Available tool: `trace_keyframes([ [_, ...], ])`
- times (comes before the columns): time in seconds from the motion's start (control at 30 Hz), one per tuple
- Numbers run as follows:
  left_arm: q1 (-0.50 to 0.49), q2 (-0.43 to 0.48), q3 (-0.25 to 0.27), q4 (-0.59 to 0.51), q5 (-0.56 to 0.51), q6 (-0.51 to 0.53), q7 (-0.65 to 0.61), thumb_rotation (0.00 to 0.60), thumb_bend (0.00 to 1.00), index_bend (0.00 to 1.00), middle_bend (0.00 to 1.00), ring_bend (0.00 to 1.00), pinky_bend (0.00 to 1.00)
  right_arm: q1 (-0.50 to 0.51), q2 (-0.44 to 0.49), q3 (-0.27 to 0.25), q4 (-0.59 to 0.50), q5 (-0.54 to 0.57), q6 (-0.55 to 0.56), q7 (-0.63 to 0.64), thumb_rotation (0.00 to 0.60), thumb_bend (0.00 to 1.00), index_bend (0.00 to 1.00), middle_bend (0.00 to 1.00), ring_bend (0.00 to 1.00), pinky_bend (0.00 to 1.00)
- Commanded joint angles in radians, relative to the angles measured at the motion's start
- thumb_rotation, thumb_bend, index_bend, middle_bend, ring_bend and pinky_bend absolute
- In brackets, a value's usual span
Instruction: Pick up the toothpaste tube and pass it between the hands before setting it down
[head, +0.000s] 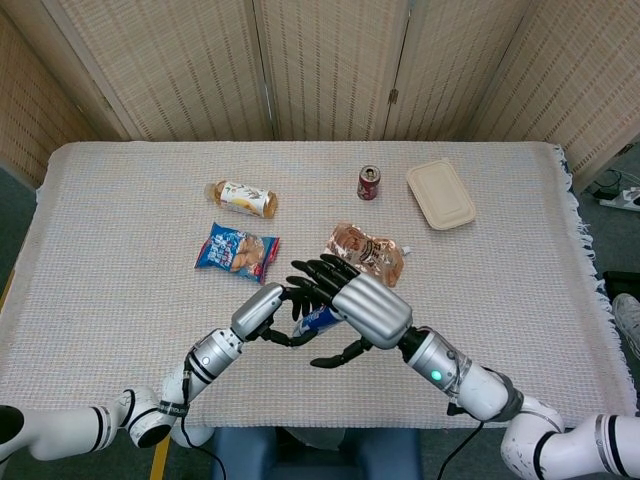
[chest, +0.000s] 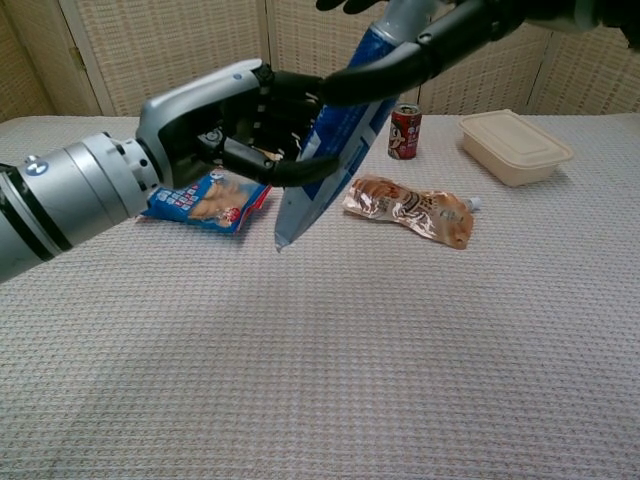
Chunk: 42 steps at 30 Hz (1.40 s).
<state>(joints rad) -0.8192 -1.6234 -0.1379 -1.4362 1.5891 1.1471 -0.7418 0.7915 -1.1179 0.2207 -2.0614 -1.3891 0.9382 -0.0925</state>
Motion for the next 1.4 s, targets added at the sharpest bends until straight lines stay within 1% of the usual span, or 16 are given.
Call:
trace_keyframes([
  [0.03, 0.0, -0.003, -0.002, 0.002, -0.001, 0.004, -0.005, 0.6, 0.66, 0.68, 0.74, 0.62, 0.63, 0.002, -0.006, -0.003, 0.003, 0.006, -0.002, -0.005, 0.275, 0.12, 0.0, 0.0, 0.0, 0.0],
  [0.27, -0.001, -0.01, -0.006, 0.011, -0.002, 0.015, -0.008, 0.6, 0.66, 0.68, 0.74, 0.62, 0.63, 0.005, -0.026, -0.007, 0.016, 0.013, 0.001, -0.006, 0.274, 0.12, 0.0, 0.0, 0.0, 0.0],
  [0.67, -0.005, -0.018, -0.011, 0.021, -0.001, 0.025, -0.032, 0.6, 0.66, 0.69, 0.74, 0.62, 0.63, -0.007, -0.056, -0.015, 0.038, -0.025, 0.029, 0.061, 0.273, 0.12, 0.0, 0.0, 0.0, 0.0],
  [0.8, -0.006, -0.018, -0.011, 0.023, -0.001, 0.027, -0.045, 0.6, 0.66, 0.69, 0.74, 0.62, 0.62, -0.009, -0.059, -0.016, 0.039, -0.042, 0.031, 0.102, 0.276, 0.12, 0.0, 0.0, 0.0, 0.0],
  [1.17, -0.005, -0.019, -0.009, 0.03, 0.003, 0.037, -0.042, 0.6, 0.66, 0.69, 0.75, 0.62, 0.62, -0.013, -0.051, -0.019, 0.048, -0.073, 0.037, 0.168, 0.274, 0.12, 0.0, 0.0, 0.0, 0.0],
  [1.4, 0.0, -0.02, 0.005, 0.061, 0.014, 0.045, -0.009, 0.6, 0.66, 0.69, 0.75, 0.62, 0.6, -0.039, -0.02, -0.021, 0.041, -0.111, 0.081, 0.202, 0.273, 0.12, 0.0, 0.0, 0.0, 0.0],
])
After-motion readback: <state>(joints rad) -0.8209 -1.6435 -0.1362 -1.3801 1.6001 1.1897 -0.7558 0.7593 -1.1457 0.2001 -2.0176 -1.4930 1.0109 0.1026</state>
